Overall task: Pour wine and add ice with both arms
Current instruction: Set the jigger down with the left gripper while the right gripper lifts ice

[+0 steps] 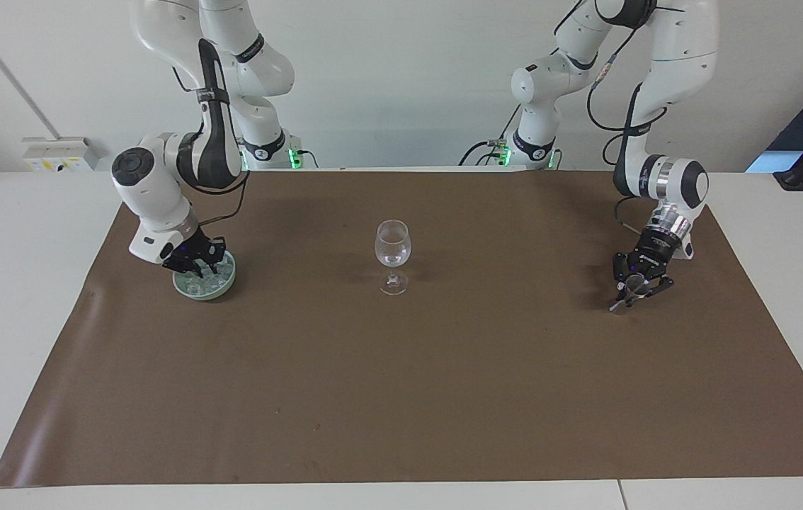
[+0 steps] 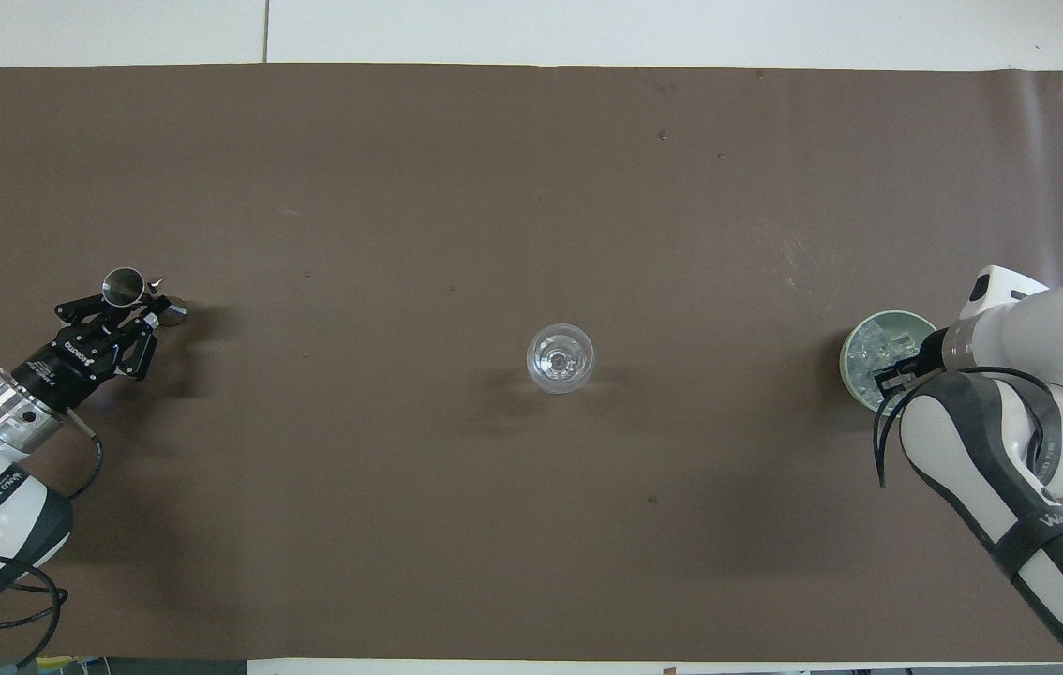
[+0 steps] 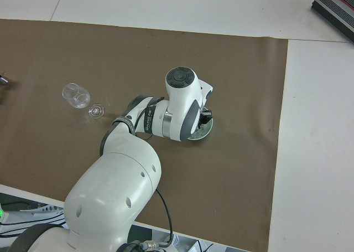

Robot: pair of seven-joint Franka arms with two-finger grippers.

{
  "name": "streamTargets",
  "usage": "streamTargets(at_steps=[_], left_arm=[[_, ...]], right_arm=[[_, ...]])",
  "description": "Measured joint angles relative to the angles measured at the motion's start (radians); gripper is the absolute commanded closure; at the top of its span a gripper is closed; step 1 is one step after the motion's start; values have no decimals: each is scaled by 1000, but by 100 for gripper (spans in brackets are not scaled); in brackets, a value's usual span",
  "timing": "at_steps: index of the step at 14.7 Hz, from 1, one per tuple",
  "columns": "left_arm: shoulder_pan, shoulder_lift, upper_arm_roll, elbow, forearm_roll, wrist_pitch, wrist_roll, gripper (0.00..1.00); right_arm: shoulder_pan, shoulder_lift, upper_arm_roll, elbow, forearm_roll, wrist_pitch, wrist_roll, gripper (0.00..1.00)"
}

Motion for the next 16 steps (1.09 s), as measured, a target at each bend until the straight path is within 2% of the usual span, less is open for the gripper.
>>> streamTargets(at_steps=[6,8,12,16], left_arm=[[19,-4,5,-3,9,-25,4,0],[38,-8,7,-4,73,-43,5,0],[147,-27,11,24,395,-146,16,0],[246,-28,13,169,757,-273,34,0]], right_arm=[[6,-3,1,76,0,-87,0,100],[7,-3,1,96,0,-116,0,100],[12,-6,5,193,40,-230,0,100],[95,-14,11,330,64,-376,94,100]])
